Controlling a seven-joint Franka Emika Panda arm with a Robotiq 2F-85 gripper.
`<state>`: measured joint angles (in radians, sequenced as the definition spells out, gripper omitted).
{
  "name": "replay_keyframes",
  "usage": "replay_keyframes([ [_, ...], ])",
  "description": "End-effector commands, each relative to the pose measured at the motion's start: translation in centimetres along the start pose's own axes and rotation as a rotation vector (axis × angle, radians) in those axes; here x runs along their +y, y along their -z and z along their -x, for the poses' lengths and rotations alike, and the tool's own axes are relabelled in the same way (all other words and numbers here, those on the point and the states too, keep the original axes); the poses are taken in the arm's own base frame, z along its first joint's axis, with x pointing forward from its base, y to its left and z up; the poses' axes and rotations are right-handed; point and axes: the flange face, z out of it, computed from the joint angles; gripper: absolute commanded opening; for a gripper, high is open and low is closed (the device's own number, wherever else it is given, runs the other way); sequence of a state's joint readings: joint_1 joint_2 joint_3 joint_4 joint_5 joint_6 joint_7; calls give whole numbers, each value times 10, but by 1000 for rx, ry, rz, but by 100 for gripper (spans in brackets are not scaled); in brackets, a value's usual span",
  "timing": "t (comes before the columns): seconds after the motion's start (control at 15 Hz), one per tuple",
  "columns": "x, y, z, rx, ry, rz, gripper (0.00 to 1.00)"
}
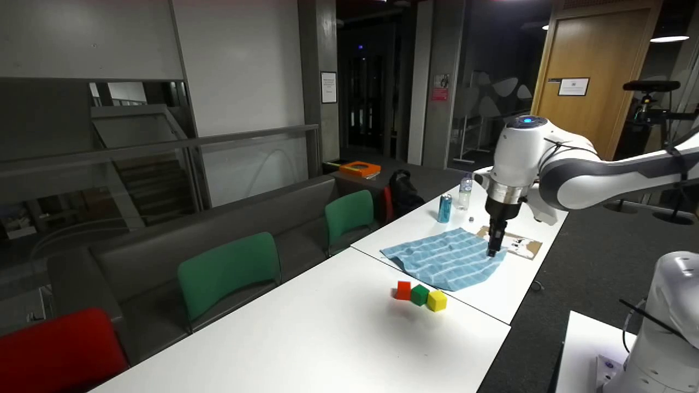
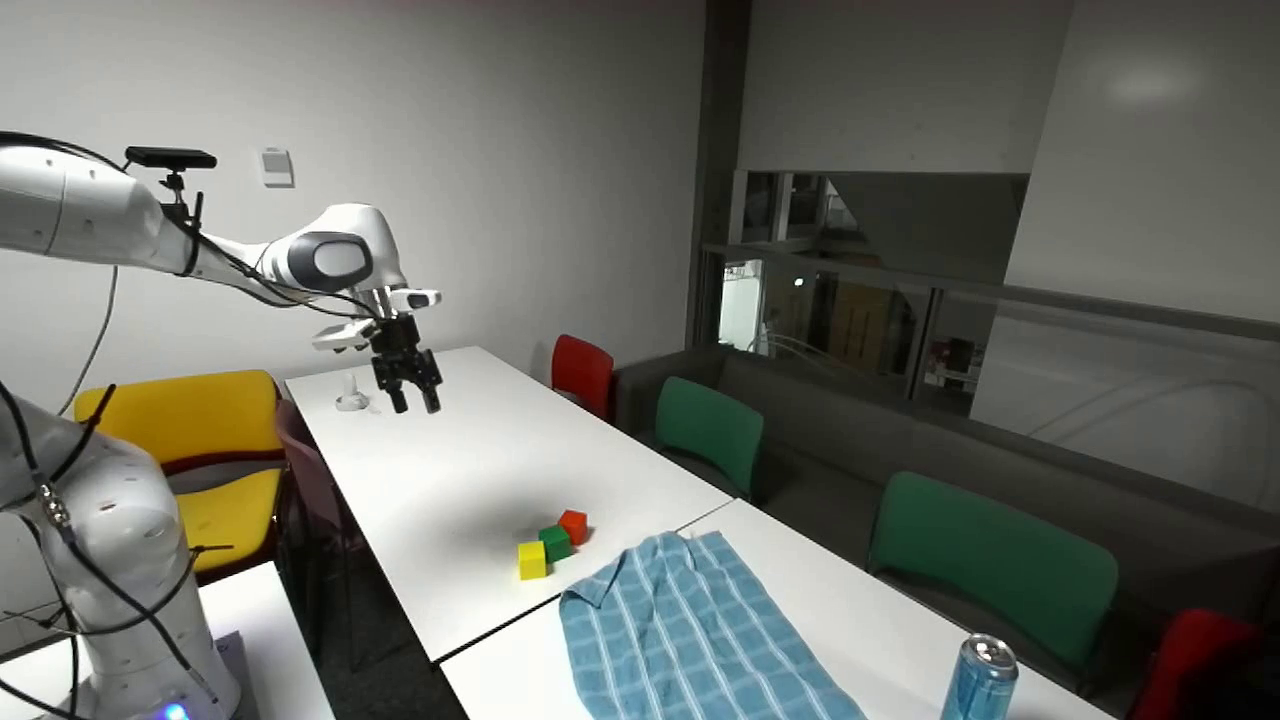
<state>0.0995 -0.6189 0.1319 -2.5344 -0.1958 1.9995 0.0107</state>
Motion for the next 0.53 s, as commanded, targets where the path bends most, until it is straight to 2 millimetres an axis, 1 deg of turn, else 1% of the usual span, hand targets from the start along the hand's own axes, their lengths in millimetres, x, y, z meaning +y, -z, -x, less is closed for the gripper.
replay_keyframes([
  [0.0, 29, -24, -39, 103, 54, -139, 100],
  [0.2, 40, -54, -53, 167, 94, -274, 100],
  [0.47, 43, -94, -54, 214, 140, -447, 100],
])
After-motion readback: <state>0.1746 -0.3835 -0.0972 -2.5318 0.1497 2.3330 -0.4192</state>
